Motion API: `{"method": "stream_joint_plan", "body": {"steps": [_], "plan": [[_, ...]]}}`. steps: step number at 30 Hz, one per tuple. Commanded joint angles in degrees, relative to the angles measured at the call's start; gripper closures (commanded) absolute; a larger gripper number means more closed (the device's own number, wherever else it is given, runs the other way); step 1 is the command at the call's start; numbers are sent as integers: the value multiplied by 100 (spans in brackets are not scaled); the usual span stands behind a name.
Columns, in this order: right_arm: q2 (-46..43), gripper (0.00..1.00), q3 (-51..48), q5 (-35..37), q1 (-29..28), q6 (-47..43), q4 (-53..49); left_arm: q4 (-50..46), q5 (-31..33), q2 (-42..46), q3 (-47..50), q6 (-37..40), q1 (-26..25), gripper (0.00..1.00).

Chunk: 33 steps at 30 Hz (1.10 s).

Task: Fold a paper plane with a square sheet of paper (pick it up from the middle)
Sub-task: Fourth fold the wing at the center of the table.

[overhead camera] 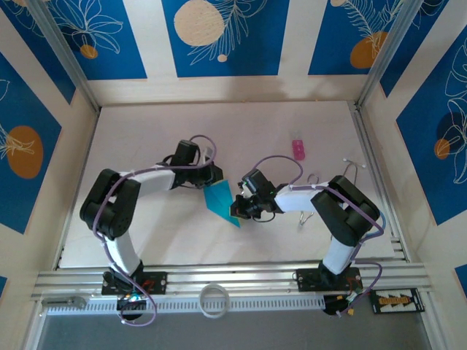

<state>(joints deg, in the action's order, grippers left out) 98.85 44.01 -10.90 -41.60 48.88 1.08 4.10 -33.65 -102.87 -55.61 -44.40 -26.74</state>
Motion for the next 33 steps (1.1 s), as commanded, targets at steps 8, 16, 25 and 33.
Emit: {"method": "stream_joint_plan", "body": {"steps": [8,16,25,33], "plan": [[-13,100,-77,-44,82,-151,-902,170,129,-497,533,446,30,92],[-267,100,528,-678,125,-108,-482,120,322,-542,728,571,38,93],[858,100,1022,-659,188,238,-33,141,265,-540,702,538,37,93],[602,100,304,-643,188,170,47,74,418,-530,728,516,64,94]]}}
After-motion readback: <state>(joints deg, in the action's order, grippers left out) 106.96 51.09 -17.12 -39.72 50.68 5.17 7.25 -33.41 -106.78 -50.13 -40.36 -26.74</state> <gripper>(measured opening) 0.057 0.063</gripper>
